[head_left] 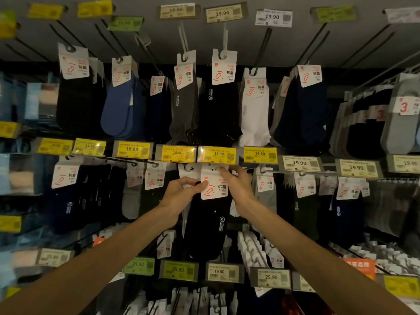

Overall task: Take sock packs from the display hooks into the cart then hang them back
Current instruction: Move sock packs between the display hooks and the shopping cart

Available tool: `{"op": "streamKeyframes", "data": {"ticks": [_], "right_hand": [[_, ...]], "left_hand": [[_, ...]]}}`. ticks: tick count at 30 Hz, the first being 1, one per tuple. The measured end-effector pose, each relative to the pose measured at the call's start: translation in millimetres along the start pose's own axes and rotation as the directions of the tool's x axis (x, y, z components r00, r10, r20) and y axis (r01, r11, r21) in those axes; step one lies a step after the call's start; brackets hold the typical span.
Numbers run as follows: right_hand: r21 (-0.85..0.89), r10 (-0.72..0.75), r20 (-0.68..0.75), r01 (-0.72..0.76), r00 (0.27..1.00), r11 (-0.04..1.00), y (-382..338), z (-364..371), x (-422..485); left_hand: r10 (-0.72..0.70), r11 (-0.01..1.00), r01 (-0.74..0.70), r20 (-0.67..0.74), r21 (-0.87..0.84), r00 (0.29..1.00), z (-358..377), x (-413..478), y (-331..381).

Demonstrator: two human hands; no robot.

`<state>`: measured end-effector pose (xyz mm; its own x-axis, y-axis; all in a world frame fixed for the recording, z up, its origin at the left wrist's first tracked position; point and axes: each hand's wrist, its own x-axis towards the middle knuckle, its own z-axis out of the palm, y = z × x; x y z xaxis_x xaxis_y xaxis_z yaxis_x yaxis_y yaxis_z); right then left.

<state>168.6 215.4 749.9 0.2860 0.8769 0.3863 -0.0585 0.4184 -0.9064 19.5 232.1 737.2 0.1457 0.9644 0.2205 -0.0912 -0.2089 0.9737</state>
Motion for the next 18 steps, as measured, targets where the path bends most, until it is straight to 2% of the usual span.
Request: {"op": "streamKeyframes", "data": {"ticks": [4,7,10,13,15,18], "right_hand": [[-0.156,-0.127,0.086,0.139,0.988,0.978,29.5,-18.0,-16.7],[-0.134,-0.195,0.078,0.204,0.978,0.97,37.8,-22.4,-12.0],[-0.171,-0.225,0.043,0.229,0.973,0.958,42.3,-21.4,2.3],[-0.278,-0.273,0.017,0.267,0.962,0.923,52.2,-18.7,19.6],[-0.376,-0.301,0.01,0.283,0.953,0.883,58.6,-16.5,31.7],[-0.513,-0.291,-0.009,0.245,0.957,0.823,68.4,-12.3,51.3]], "left_hand": [[0.051,0.999,-0.051,-0.015,0.003,0.999,-2.5,4.8,-7.9],[0.119,0.992,-0.115,-0.07,0.059,0.99,-0.1,9.7,-14.8],[0.239,0.954,-0.196,-0.182,0.226,0.954,-1.2,14.9,-21.0],[0.317,0.901,-0.207,-0.254,0.381,0.914,-7.6,21.7,-29.8],[0.343,0.885,-0.221,-0.252,0.411,0.905,-13.6,29.6,-37.4],[0.309,0.899,-0.2,-0.241,0.391,0.92,-20.7,41.7,-44.4]]}}
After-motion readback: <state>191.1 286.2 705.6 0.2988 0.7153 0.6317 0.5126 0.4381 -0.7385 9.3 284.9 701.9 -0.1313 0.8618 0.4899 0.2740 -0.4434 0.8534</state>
